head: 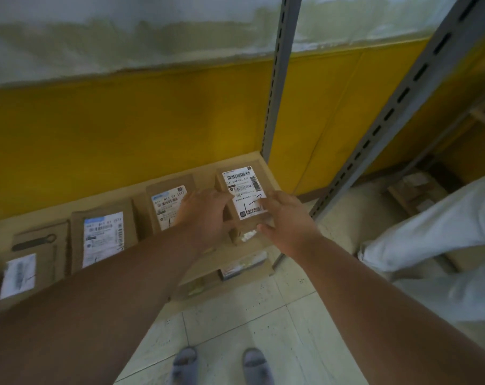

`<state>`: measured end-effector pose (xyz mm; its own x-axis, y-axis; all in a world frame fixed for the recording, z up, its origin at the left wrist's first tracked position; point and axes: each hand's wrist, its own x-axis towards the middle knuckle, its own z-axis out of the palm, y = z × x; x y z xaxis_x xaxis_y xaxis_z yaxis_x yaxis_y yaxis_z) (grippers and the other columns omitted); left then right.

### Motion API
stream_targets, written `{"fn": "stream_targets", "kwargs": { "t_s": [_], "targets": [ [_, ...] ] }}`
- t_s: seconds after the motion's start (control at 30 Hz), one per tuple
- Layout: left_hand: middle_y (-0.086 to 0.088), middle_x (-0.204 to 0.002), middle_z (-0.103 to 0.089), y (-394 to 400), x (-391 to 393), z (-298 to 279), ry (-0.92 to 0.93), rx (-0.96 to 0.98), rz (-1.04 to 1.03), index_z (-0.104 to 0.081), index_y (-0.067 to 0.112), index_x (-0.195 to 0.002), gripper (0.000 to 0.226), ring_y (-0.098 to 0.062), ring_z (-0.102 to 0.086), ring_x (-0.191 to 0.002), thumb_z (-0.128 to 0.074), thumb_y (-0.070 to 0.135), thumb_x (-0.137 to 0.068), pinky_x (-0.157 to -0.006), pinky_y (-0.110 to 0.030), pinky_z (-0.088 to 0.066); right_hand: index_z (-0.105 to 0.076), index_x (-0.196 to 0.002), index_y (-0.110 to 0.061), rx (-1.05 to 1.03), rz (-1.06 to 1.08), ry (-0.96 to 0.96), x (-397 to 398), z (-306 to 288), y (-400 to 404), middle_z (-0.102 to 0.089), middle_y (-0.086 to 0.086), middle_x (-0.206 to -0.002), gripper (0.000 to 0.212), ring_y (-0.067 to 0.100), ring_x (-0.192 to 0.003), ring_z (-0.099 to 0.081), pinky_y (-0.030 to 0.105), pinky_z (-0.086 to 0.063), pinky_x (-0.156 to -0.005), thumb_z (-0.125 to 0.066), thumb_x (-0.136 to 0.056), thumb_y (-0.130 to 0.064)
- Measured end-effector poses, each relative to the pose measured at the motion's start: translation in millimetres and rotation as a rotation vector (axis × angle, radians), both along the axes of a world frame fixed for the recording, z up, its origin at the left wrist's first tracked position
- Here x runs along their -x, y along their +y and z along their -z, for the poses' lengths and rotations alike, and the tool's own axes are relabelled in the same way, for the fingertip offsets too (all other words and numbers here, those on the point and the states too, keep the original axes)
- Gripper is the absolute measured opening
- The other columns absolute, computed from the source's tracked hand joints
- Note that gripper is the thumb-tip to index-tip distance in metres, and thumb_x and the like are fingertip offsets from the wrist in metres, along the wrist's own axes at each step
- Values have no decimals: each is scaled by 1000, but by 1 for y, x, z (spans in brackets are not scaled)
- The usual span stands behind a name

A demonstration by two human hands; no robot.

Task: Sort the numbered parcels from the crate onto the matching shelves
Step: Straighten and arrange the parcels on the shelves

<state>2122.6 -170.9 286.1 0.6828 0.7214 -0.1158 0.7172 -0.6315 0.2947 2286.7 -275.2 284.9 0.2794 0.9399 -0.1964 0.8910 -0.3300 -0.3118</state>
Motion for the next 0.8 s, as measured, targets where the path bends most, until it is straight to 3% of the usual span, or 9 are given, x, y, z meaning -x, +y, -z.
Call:
{"fn": "stream_targets", "kwargs": {
  "t_s": [0.2,0.3,0.5,0.63,0.8],
  "targets": [
    [3,-121,-66,-68,47,-16,-37,3,-221,-63,30,-126,45,-23,-55,-117,-61,46,-83,-100,-41,-43,-45,-147,-20,-127,-163,8,12,-33,-27,-40,4,-154,55,24,-142,-33,39,-30,-117,-60,-96,-31],
    [2,-126,-65,-109,82,-20,-46,-18,-355,-63,30,-127,50,-26,-54,-119,-69,47,-80,-101,-41,-40,-48,-146,-19,-195,-300,22,36,-52,-37,-43,4,-153,53,23,-142,-35,38,-31,-115,-57,-98,-38],
    [5,-110,-68,-183,161,-26,-31,-60,-554,-68,28,-115,47,-26,-62,-105,-56,52,-75,-89,-41,-51,-57,-137,-17,-346,-483,55,122,-84,-52,-54,4,-140,47,27,-129,-49,45,-43,-107,-59,-95,-37],
    [5,-122,-65,-215,222,-22,23,-35,-639,-63,32,-123,51,-26,-58,-113,-61,54,-78,-96,-42,-48,-62,-130,-14,-400,-576,70,188,-82,-60,-60,7,-129,45,31,-120,-57,47,-48,-101,-66,-89,-34],
    [7,-132,-60,-245,304,2,44,31,-674,-57,31,-131,52,-22,-52,-123,-62,51,-84,-103,-42,-44,-60,-131,-16,-355,-615,66,272,-63,-76,-57,4,-131,44,29,-123,-54,45,-46,-102,-63,-91,-35]
  ]
}}
